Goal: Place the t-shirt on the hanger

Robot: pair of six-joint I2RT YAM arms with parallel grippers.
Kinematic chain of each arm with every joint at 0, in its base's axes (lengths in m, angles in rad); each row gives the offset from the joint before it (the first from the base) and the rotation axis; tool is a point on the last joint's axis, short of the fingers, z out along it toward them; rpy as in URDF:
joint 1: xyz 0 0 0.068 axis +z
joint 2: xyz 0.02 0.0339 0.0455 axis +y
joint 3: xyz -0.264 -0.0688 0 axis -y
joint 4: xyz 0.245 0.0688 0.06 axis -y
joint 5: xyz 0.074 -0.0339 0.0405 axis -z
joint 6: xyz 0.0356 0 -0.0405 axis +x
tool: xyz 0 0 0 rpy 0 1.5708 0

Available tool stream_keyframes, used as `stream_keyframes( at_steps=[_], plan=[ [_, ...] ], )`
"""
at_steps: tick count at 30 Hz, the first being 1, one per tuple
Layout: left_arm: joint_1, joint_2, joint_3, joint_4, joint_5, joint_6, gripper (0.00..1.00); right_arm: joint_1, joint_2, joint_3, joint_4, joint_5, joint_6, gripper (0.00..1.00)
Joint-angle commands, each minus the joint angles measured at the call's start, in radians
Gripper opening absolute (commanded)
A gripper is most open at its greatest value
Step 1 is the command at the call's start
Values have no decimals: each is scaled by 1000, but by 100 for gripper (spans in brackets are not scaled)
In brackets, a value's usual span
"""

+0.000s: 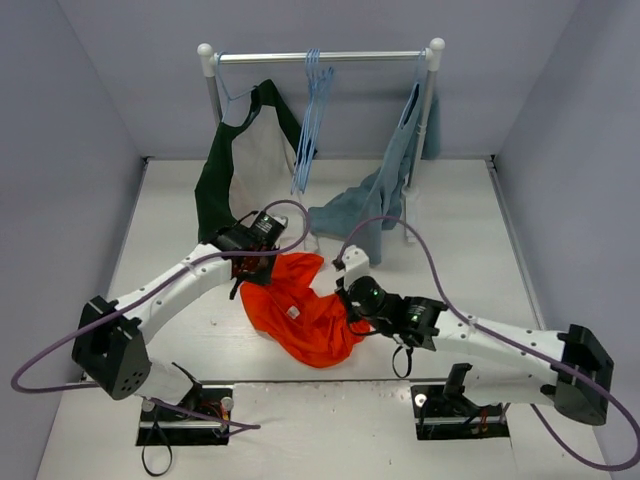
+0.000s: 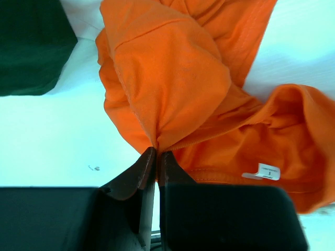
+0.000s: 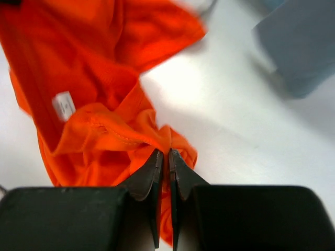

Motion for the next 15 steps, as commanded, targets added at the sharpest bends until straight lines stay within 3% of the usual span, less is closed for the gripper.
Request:
stream_keyframes(
  at_steps=[1, 6, 11, 15],
  plan=[
    [11, -123, 69, -22, -20, -96, 0, -22, -181, 113, -87, 197, -73, 1],
    [9, -194, 36, 0, -66, -201, 0, -32, -231, 98, -212, 211, 64, 9],
    [-28, -240, -87, 92, -61, -337, 0, -32, -238, 68, -255, 170, 234, 42],
    [-54, -248, -195, 168, -60, -384, 0, -25, -150, 116, -254, 166, 268, 58]
  ],
)
